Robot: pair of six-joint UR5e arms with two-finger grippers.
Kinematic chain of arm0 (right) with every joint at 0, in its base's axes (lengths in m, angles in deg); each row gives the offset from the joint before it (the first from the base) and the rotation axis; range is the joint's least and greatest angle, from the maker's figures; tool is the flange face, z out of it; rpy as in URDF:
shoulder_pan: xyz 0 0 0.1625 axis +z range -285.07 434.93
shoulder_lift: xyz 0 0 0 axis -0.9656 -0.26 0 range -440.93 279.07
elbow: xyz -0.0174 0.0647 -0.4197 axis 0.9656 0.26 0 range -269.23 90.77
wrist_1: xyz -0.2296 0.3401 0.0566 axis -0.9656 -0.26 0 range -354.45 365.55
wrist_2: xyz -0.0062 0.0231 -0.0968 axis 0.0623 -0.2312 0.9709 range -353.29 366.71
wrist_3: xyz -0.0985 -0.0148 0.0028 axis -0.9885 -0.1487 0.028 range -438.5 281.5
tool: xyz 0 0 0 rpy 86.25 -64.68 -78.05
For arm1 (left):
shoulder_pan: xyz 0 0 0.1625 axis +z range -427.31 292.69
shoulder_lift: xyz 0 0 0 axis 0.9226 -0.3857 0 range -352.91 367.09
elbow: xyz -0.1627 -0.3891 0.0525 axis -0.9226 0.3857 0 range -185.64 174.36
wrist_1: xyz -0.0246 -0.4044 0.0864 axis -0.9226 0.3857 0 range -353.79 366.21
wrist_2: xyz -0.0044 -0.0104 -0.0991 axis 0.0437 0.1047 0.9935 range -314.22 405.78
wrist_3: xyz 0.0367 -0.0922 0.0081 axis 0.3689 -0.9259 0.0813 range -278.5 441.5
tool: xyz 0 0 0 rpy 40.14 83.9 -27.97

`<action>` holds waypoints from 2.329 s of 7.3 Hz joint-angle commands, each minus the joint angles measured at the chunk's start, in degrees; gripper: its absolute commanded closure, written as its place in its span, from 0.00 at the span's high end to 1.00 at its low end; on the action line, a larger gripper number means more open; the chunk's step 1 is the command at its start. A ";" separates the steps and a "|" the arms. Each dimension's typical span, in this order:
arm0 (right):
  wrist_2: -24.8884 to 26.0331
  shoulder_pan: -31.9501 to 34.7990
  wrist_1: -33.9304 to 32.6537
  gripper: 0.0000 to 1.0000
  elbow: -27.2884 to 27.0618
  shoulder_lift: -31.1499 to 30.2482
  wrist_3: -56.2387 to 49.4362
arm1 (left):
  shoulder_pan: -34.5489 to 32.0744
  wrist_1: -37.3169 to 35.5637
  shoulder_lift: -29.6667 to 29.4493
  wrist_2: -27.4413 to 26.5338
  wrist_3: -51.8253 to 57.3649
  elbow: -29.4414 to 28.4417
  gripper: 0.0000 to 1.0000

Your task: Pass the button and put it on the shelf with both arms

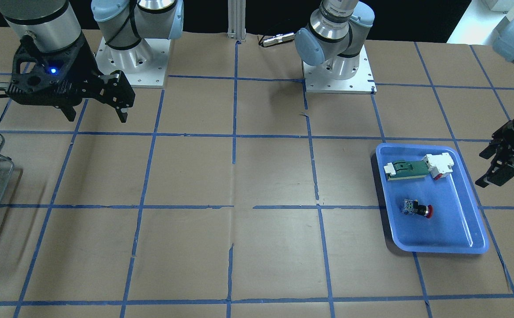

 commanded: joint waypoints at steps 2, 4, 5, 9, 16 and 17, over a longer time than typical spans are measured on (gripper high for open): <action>0.00 0.00 -0.02 1.00 -0.52 0.00 0.00 | 0.44 -5.44 -7.36 0.14 -7.49 -0.35 1.00; 0.00 0.00 -0.11 1.00 -0.53 0.00 -0.09 | 0.53 -5.96 -9.92 0.23 -11.38 -0.44 1.00; 0.00 0.00 -0.11 1.00 -0.53 0.00 -0.09 | 0.53 -5.96 -10.80 1.18 -13.39 -0.44 1.00; 0.00 0.00 -0.11 1.00 -0.53 0.00 0.00 | 0.88 -5.96 -14.40 7.52 -19.56 0.70 1.00; 0.00 0.00 -0.11 1.00 -0.61 -0.09 0.00 | 0.88 -5.26 -17.57 10.51 -20.09 1.49 1.00; 0.00 0.00 -0.11 1.00 -0.61 0.00 -0.09 | 0.88 -5.17 -17.58 10.60 -20.09 1.93 1.00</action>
